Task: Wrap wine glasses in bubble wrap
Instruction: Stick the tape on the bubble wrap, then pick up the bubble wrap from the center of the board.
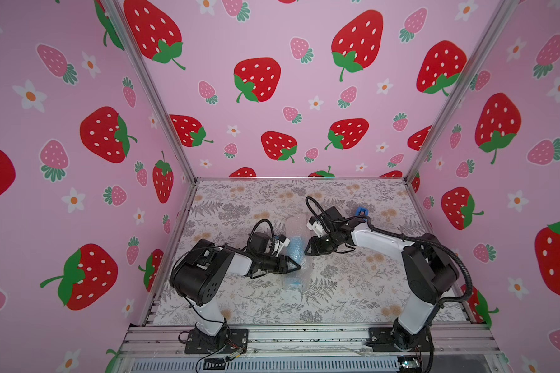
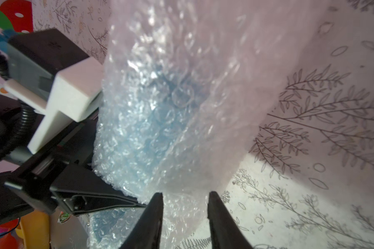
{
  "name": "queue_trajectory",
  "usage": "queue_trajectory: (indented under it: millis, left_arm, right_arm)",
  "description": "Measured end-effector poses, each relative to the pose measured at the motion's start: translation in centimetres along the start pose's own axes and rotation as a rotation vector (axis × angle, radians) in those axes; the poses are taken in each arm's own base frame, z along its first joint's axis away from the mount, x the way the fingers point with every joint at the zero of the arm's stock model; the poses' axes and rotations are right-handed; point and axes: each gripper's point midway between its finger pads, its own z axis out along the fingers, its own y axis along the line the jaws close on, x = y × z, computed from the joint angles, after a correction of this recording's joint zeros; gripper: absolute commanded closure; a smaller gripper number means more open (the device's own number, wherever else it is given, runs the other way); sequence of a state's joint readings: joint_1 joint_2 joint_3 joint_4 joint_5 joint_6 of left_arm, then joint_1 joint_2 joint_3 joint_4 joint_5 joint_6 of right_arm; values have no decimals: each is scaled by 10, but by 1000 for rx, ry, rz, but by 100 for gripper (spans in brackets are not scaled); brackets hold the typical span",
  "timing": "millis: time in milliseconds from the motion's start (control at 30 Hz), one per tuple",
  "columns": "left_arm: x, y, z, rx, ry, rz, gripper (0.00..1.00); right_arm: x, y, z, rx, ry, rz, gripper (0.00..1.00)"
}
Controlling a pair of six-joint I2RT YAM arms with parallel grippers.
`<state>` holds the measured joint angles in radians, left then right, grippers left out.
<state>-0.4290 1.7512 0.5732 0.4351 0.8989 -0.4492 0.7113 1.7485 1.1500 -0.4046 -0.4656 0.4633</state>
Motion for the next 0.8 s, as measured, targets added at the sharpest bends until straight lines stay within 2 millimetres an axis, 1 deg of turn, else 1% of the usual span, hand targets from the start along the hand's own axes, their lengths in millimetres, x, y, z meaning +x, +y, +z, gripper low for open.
queue_trajectory:
  millis: [100,133,233,333,367,500,667,733,800]
  left_arm:
    - [0,-1,-3,-10,-2,-9,40]
    - [-1,-2,-5,-14,-3,-11,36]
    - [-4,-6,-11,-35,-18,-11,21]
    - [-11,-12,-18,-58,-34,-3,3]
    - [-14,-14,-20,-67,-42,3,0]
    - [-27,-21,-27,-101,-68,9,1]
    - [-41,-21,-31,-154,-85,-11,1]
    - [-45,-20,-31,-167,-88,-27,1]
    - [-51,-19,-30,-175,-88,-37,1]
  right_arm:
    - [-5,-2,-15,2,-52,14,59]
    - [-7,-5,-20,6,-70,25,60]
    - [-11,-23,-31,31,-108,77,61]
    - [-12,-39,-33,60,-118,119,61]
    - [-13,-41,-33,65,-120,126,61]
    - [-10,-46,-23,70,-99,137,62]
    - [-4,-55,-4,78,-52,160,62]
    - [-5,-54,0,77,-45,160,62]
    - [-10,-52,3,71,-48,154,62]
